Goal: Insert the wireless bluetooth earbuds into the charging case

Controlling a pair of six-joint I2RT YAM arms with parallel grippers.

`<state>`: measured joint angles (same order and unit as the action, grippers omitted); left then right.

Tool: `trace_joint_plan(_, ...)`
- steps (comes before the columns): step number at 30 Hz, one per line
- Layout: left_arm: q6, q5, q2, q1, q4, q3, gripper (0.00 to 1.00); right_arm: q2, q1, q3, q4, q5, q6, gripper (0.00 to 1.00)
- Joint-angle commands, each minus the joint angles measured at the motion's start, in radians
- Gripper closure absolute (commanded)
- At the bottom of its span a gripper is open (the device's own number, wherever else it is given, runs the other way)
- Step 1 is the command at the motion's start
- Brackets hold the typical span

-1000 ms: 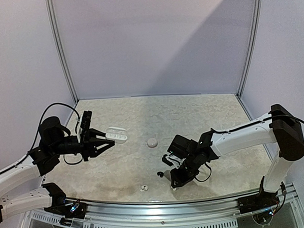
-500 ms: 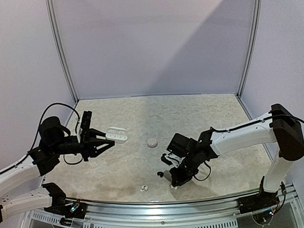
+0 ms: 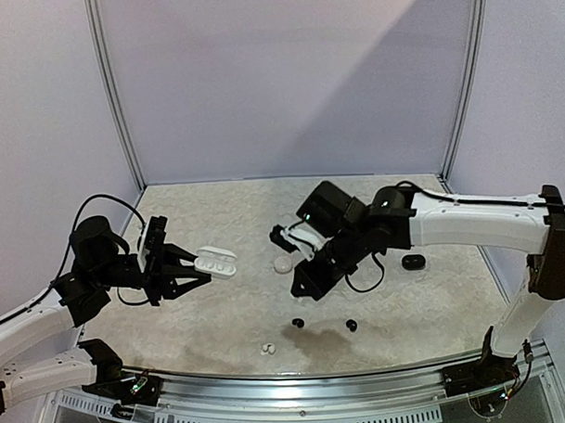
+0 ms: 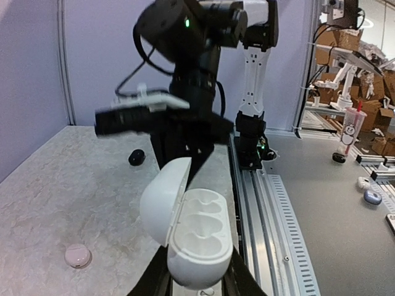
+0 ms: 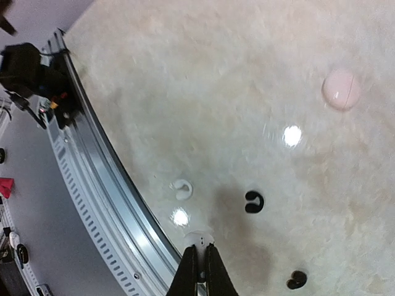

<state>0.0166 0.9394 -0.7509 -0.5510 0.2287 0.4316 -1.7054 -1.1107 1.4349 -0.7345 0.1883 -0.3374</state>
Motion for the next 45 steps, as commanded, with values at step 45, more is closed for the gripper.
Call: trace_joint_plan(45, -0.002, -0.040, 0.002, -0.023, 0.042, 0.081, 1.00, 0.022, -0.137, 0.341, 0.245, 0.082, 0.470, 1.00)
